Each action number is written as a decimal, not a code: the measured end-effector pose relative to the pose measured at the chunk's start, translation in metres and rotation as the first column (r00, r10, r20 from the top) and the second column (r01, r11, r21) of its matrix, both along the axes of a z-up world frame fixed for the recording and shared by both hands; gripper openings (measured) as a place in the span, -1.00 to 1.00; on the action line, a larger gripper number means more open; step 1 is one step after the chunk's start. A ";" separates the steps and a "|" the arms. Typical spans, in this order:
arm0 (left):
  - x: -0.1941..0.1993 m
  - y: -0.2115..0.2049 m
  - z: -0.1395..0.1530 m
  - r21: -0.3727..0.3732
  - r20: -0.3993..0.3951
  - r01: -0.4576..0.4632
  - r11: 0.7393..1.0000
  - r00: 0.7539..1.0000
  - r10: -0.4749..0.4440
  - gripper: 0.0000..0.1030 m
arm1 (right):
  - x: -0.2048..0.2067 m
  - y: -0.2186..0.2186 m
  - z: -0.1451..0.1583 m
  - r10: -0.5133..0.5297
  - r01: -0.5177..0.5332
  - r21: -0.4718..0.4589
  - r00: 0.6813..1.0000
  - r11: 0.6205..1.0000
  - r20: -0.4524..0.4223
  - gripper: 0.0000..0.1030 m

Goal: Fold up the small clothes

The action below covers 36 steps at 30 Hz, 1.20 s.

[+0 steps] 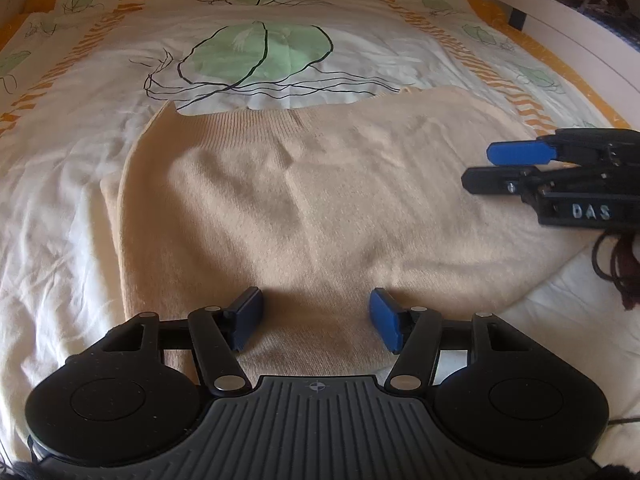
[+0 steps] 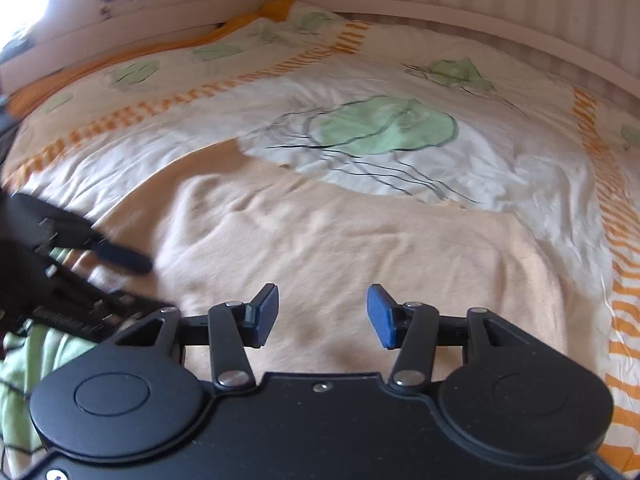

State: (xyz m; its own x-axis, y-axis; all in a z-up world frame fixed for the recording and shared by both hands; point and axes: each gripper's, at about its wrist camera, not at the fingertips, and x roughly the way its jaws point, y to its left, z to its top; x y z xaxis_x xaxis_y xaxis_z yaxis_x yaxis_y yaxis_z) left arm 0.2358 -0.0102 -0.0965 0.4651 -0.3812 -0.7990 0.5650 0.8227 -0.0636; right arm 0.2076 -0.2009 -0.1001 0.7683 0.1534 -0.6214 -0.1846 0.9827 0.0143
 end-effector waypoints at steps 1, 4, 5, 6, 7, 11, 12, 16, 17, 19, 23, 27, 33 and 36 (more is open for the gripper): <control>0.000 -0.001 0.000 0.001 -0.001 0.000 1.000 1.000 0.000 0.13 | 0.007 -0.010 -0.001 -0.030 0.030 0.004 1.000 1.000 -0.007 0.12; 0.000 -0.002 0.000 -0.003 -0.006 -0.004 1.000 1.000 0.004 0.13 | 0.026 -0.038 -0.008 -0.119 0.118 -0.018 0.992 0.993 -0.040 0.12; 0.000 -0.002 0.000 -0.005 -0.007 -0.006 1.000 1.000 0.006 0.13 | 0.031 -0.049 -0.010 -0.152 0.151 -0.025 0.987 0.988 -0.047 0.12; 0.000 -0.001 0.000 -0.007 -0.009 -0.007 1.000 1.000 0.007 0.14 | 0.034 -0.058 -0.011 -0.179 0.178 -0.032 0.983 0.984 -0.050 0.12; 0.000 -0.001 0.000 -0.009 -0.010 -0.009 1.000 1.000 0.009 0.14 | 0.037 -0.068 -0.012 -0.208 0.206 -0.039 0.977 0.978 -0.051 0.12; 0.002 0.000 0.000 -0.020 -0.021 -0.013 1.000 1.000 0.012 0.19 | 0.038 -0.098 -0.009 -0.278 0.278 -0.010 0.959 0.960 -0.056 0.12; 0.003 0.000 0.000 -0.026 -0.026 -0.014 1.000 1.000 0.013 0.24 | 0.034 -0.104 -0.006 -0.290 0.291 0.016 0.956 0.957 -0.051 0.12; 0.004 0.000 -0.001 -0.062 -0.054 -0.017 0.998 0.998 0.013 0.54 | 0.007 -0.130 0.001 -0.320 0.325 0.166 0.946 0.931 -0.056 0.26; 0.005 -0.001 -0.001 -0.071 -0.063 -0.019 0.997 0.998 0.014 0.59 | 0.000 -0.135 0.000 -0.324 0.331 0.205 0.944 0.921 -0.071 0.32; 0.007 -0.004 0.000 -0.094 -0.086 -0.020 0.995 0.996 0.012 0.87 | -0.013 -0.146 -0.006 -0.328 0.348 0.275 0.937 0.896 -0.117 0.33; 0.014 -0.010 0.004 -0.115 -0.120 -0.054 0.992 0.992 0.040 0.94 | -0.033 -0.156 -0.023 -0.310 0.365 0.364 0.929 0.857 -0.203 0.53; 0.028 -0.011 0.016 -0.152 -0.101 -0.117 0.981 0.990 0.102 0.94 | -0.041 -0.154 -0.031 -0.270 0.334 0.426 0.941 0.841 -0.206 0.90; 0.068 -0.032 0.019 -0.080 -0.104 -0.173 0.982 0.981 0.164 0.94 | -0.031 -0.145 -0.034 -0.220 0.293 0.434 0.953 0.852 -0.209 1.00; 0.086 -0.041 0.009 -0.061 -0.139 -0.175 0.983 0.976 0.165 0.94 | -0.029 -0.143 -0.036 -0.206 0.281 0.445 0.956 0.850 -0.210 1.00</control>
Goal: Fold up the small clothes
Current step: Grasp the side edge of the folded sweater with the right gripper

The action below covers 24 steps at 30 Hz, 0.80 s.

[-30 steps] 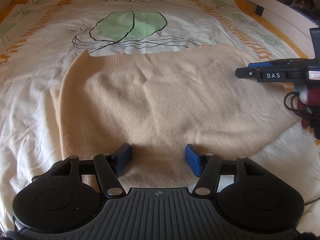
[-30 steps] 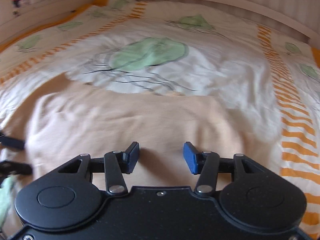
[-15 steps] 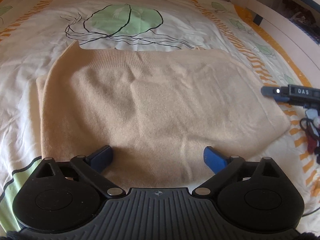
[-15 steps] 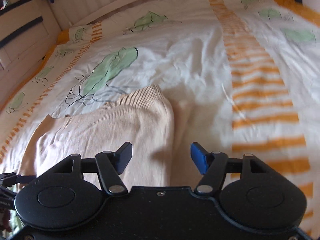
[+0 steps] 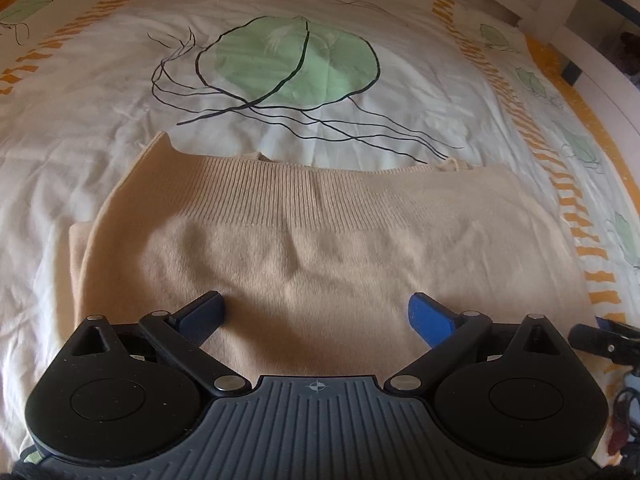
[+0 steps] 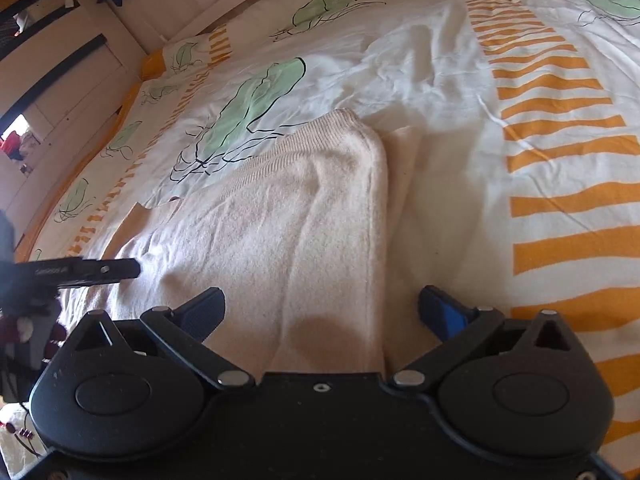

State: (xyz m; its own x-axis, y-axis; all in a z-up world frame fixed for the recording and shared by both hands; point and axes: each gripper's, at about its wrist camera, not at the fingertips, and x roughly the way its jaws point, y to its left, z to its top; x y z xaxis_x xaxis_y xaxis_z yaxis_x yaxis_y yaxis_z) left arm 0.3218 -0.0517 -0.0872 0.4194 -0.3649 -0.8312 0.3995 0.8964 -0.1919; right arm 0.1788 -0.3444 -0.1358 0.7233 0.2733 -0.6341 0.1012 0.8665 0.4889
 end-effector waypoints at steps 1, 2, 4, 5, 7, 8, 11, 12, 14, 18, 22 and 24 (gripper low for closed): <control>0.005 -0.004 -0.003 0.021 -0.003 0.000 1.000 1.000 0.000 0.96 | 0.001 0.000 0.000 0.007 -0.007 0.006 1.000 1.000 0.000 1.00; 0.008 -0.009 -0.006 0.039 0.000 0.005 0.999 1.000 -0.005 0.99 | 0.003 0.000 -0.001 0.013 -0.013 0.011 1.000 1.000 0.001 1.00; 0.013 -0.018 -0.010 0.075 0.007 0.026 0.997 1.000 -0.026 0.99 | 0.006 -0.001 -0.002 0.026 -0.027 0.029 1.000 0.999 0.006 1.00; 0.014 -0.023 -0.012 0.092 0.011 0.034 0.995 0.999 -0.035 0.99 | 0.008 -0.001 -0.002 0.034 -0.034 0.040 0.999 0.999 0.009 1.00; 0.017 -0.028 -0.014 0.121 0.011 0.046 0.992 0.999 -0.047 0.99 | 0.013 -0.002 -0.004 0.047 -0.048 0.069 0.999 0.996 0.018 1.00; 0.018 -0.029 -0.014 0.124 0.009 0.048 0.991 0.999 -0.049 0.99 | 0.015 -0.003 -0.005 0.053 -0.055 0.087 0.998 0.995 0.024 1.00; 0.021 -0.026 -0.014 0.105 -0.007 0.039 0.994 0.999 -0.038 0.99 | 0.022 -0.007 -0.009 0.064 -0.069 0.146 0.997 0.987 0.040 1.00; 0.021 -0.024 -0.014 0.097 -0.010 0.038 0.995 0.999 -0.037 0.99 | 0.024 -0.008 -0.011 0.063 -0.070 0.168 0.997 0.983 0.045 1.00; 0.021 -0.023 -0.015 0.090 -0.006 0.046 0.995 0.999 -0.046 0.99 | 0.027 -0.011 -0.013 0.056 -0.066 0.202 0.997 0.977 0.056 1.00; 0.019 -0.025 -0.015 0.098 0.008 0.064 0.993 0.998 -0.065 1.00 | 0.030 -0.013 -0.015 0.047 -0.060 0.244 0.997 0.968 0.060 1.00; 0.021 -0.023 -0.013 0.081 0.003 0.066 0.995 0.998 -0.066 0.98 | 0.035 -0.013 -0.011 0.060 -0.066 0.230 0.998 0.971 0.030 0.50; 0.021 -0.018 -0.013 0.056 0.006 0.062 0.997 0.998 -0.062 0.98 | 0.036 -0.014 -0.011 0.044 -0.043 0.210 0.999 0.977 -0.004 -0.05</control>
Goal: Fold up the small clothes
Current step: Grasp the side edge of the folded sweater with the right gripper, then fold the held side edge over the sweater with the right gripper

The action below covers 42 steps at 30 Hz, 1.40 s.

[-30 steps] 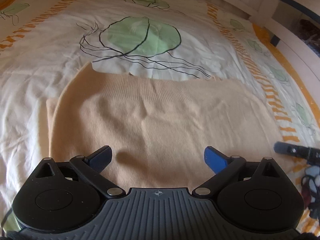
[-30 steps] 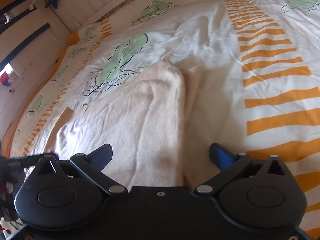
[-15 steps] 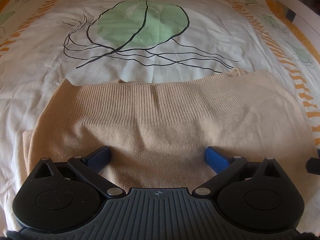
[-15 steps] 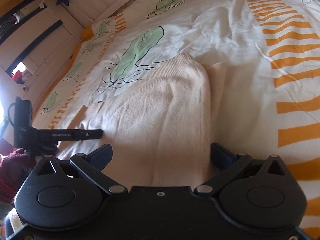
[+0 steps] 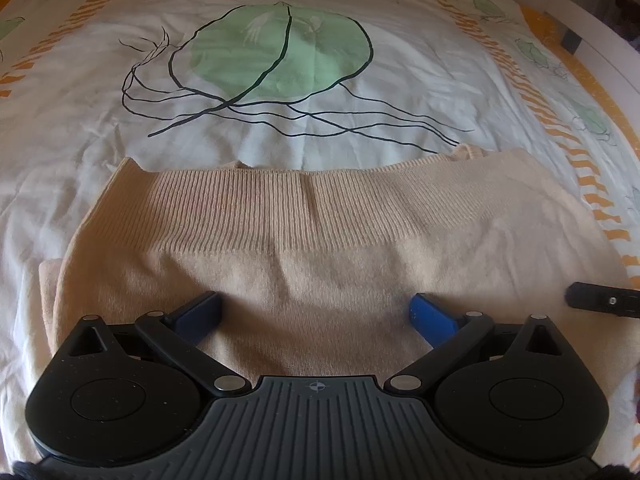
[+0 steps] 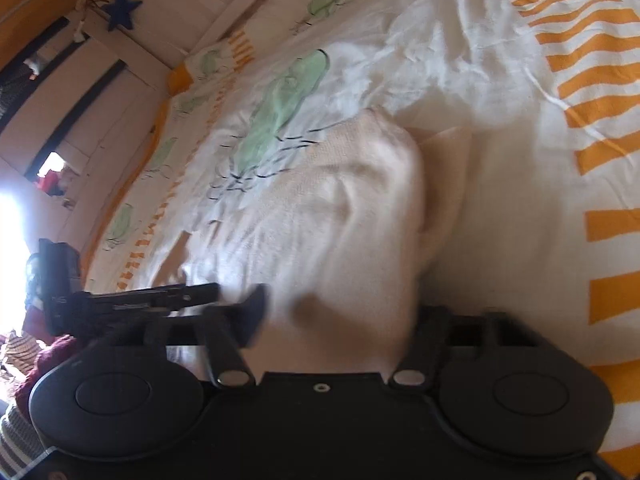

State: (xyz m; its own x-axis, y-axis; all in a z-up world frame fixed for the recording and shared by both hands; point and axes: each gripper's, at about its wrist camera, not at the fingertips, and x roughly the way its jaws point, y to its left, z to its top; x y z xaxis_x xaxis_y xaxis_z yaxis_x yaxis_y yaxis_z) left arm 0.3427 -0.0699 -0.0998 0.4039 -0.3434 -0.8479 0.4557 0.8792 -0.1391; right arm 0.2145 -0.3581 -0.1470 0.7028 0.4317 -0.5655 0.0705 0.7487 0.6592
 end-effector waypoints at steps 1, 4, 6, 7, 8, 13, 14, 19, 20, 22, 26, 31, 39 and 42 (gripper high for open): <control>-0.001 0.002 0.001 -0.008 0.005 -0.001 1.000 1.000 0.001 0.97 | 0.000 -0.001 0.000 -0.007 0.007 -0.006 1.000 1.000 -0.007 -0.14; -0.007 0.007 0.010 -0.019 0.030 -0.010 1.000 1.000 0.010 0.84 | -0.003 0.002 0.004 -0.014 0.014 -0.034 1.000 0.999 -0.008 -0.42; -0.014 0.013 0.017 -0.022 0.045 -0.015 1.000 0.999 0.016 0.84 | -0.004 0.010 0.014 -0.011 0.010 -0.098 1.000 0.995 -0.002 -0.45; -0.017 0.015 0.020 -0.024 0.054 -0.016 1.000 0.998 0.017 0.84 | -0.004 0.016 0.021 -0.006 0.007 -0.133 1.000 0.991 0.005 -0.45; -0.022 0.018 0.024 -0.030 0.067 -0.013 0.999 0.998 0.015 0.84 | -0.004 0.020 0.027 -0.004 0.006 -0.158 1.000 0.987 0.011 -0.45; -0.034 0.019 0.017 -0.014 0.044 0.021 1.000 0.999 -0.020 0.84 | 0.000 0.044 0.056 0.012 -0.004 -0.267 1.000 0.964 0.029 -0.46; -0.032 0.016 0.009 0.013 0.026 0.036 0.999 0.999 -0.036 0.84 | 0.001 0.049 0.060 0.017 -0.009 -0.282 1.000 0.959 0.026 -0.46; -0.031 0.028 0.012 -0.019 0.028 0.061 0.998 0.998 -0.060 0.81 | 0.015 0.073 0.077 0.032 -0.031 -0.337 0.999 0.941 -0.001 -0.46; -0.030 0.038 0.017 -0.047 0.026 0.043 0.998 0.999 -0.042 0.81 | 0.017 0.077 0.080 0.036 -0.033 -0.340 0.999 0.940 0.001 -0.46; -0.030 0.059 0.029 -0.093 0.040 0.001 0.996 0.999 0.003 0.82 | 0.019 0.087 0.086 0.044 -0.040 -0.349 0.999 0.936 0.003 -0.46; -0.022 0.108 0.044 -0.175 0.059 -0.109 0.979 0.991 0.121 0.82 | 0.026 0.111 0.098 0.073 -0.063 -0.368 0.997 0.928 0.014 -0.46; -0.001 0.157 0.048 -0.238 0.012 -0.245 0.940 0.967 0.255 0.82 | 0.039 0.156 0.106 0.136 -0.115 -0.378 0.990 0.919 0.028 -0.46; 0.011 0.197 0.062 -0.316 -0.012 -0.310 0.897 0.946 0.323 0.83 | 0.057 0.225 0.092 0.204 -0.176 -0.336 0.978 0.925 0.050 -0.46; 0.012 0.202 0.063 -0.323 -0.013 -0.311 0.894 0.946 0.325 0.83 | 0.061 0.249 0.085 0.230 -0.197 -0.370 0.972 0.908 0.045 -0.46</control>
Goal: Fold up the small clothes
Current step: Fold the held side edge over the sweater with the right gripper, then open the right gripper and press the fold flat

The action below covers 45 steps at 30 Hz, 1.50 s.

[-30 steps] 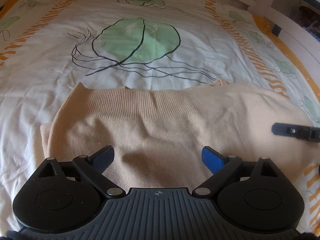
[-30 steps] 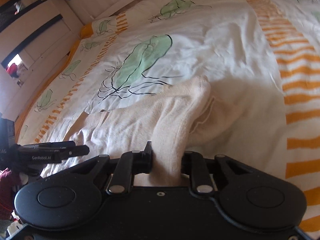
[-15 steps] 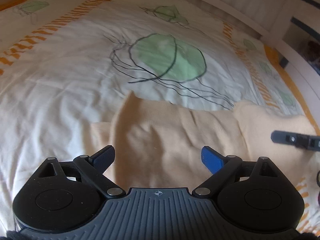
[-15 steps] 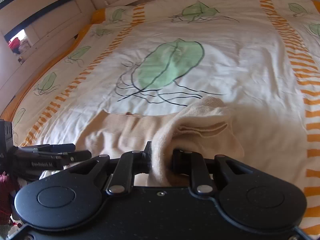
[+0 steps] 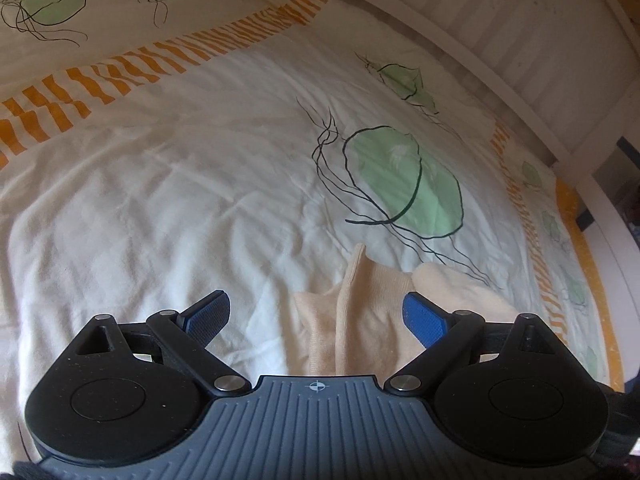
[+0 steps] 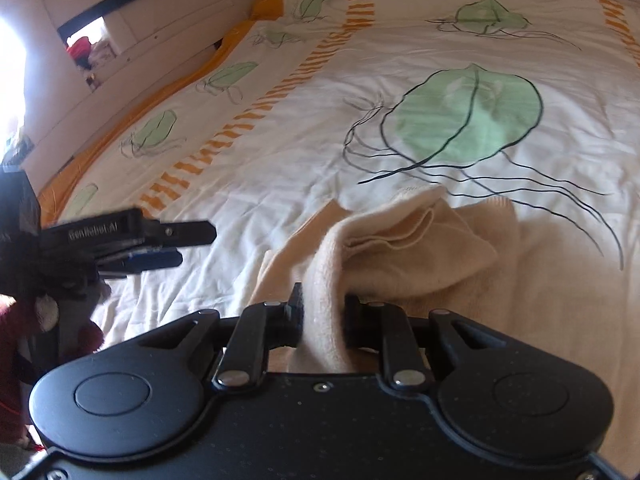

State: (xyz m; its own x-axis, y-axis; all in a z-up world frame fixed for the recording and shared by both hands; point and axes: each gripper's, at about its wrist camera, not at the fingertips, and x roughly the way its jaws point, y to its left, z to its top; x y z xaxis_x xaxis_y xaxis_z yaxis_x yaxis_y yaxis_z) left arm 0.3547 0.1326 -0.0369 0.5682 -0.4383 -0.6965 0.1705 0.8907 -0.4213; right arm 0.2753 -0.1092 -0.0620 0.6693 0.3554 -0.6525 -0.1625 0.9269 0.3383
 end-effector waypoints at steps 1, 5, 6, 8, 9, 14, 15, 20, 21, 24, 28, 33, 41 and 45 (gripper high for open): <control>0.000 0.002 -0.001 0.000 0.000 0.002 1.000 1.000 -0.002 0.83 | 0.000 0.009 -0.002 0.012 -0.012 -0.028 1.000 1.000 0.005 -0.46; 0.002 0.008 -0.008 -0.018 -0.034 -0.008 1.000 0.999 0.008 0.83 | -0.002 0.038 -0.009 0.051 -0.046 -0.158 0.998 0.986 0.030 -0.46; 0.003 0.009 -0.010 -0.022 -0.041 -0.007 1.000 0.999 0.006 0.83 | -0.003 0.044 -0.011 0.061 -0.053 -0.198 0.997 0.979 0.035 -0.45; 0.004 0.009 -0.012 -0.030 -0.052 -0.003 1.000 0.999 0.002 0.83 | -0.005 0.056 -0.015 0.077 -0.065 -0.241 0.996 0.968 0.038 -0.43; 0.004 0.009 -0.013 -0.035 -0.054 -0.002 0.999 0.999 0.000 0.83 | -0.006 0.059 -0.017 0.081 -0.069 -0.251 0.996 0.965 0.039 -0.40; 0.004 0.009 -0.014 -0.039 -0.056 0.000 0.999 0.998 -0.002 0.83 | -0.011 0.069 -0.025 0.106 -0.091 -0.250 0.993 0.964 0.048 -0.15; 0.004 0.009 -0.014 -0.040 -0.055 0.001 0.999 0.998 -0.003 0.83 | -0.013 0.070 -0.025 0.115 -0.099 -0.238 0.992 0.966 0.051 -0.08; 0.002 0.006 -0.013 -0.029 -0.035 0.007 1.000 0.999 -0.008 0.83 | -0.024 0.073 -0.022 0.159 -0.142 -0.177 0.983 0.974 0.089 0.01; 0.001 0.005 -0.012 -0.024 -0.030 0.008 1.000 1.000 -0.009 0.83 | -0.025 0.071 -0.021 0.164 -0.147 -0.157 0.982 0.977 0.095 0.01; 0.000 0.003 -0.010 -0.005 -0.008 0.017 1.000 1.000 -0.017 0.83 | -0.033 0.064 -0.015 0.180 -0.169 -0.092 0.975 0.981 0.127 0.01; -0.001 -0.002 -0.009 0.015 0.004 0.032 0.999 0.999 -0.032 0.83 | -0.046 0.049 -0.006 0.153 -0.149 -0.036 0.973 0.988 0.172 0.01; -0.002 -0.012 -0.008 0.039 0.023 0.070 0.997 0.997 -0.071 0.83 | -0.058 0.021 -0.005 0.047 -0.043 -0.027 0.984 0.999 0.170 0.01; -0.007 -0.024 -0.009 0.068 0.035 0.124 0.990 0.991 -0.127 0.83 | -0.057 0.040 -0.027 0.104 -0.090 -0.122 0.988 0.988 0.116 -0.05; -0.004 -0.022 -0.012 0.059 0.021 0.116 0.991 0.993 -0.117 0.84 | -0.052 0.078 -0.040 0.239 -0.223 -0.151 0.966 0.963 0.098 -0.05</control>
State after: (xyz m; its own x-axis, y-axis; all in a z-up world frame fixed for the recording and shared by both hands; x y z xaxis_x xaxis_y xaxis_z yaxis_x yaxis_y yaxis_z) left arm 0.3510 0.1101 -0.0488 0.5326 -0.4617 -0.7094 0.2841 0.8870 -0.3639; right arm 0.2234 -0.0308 -0.1018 0.6524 0.4215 -0.6299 -0.4082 0.8957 0.1766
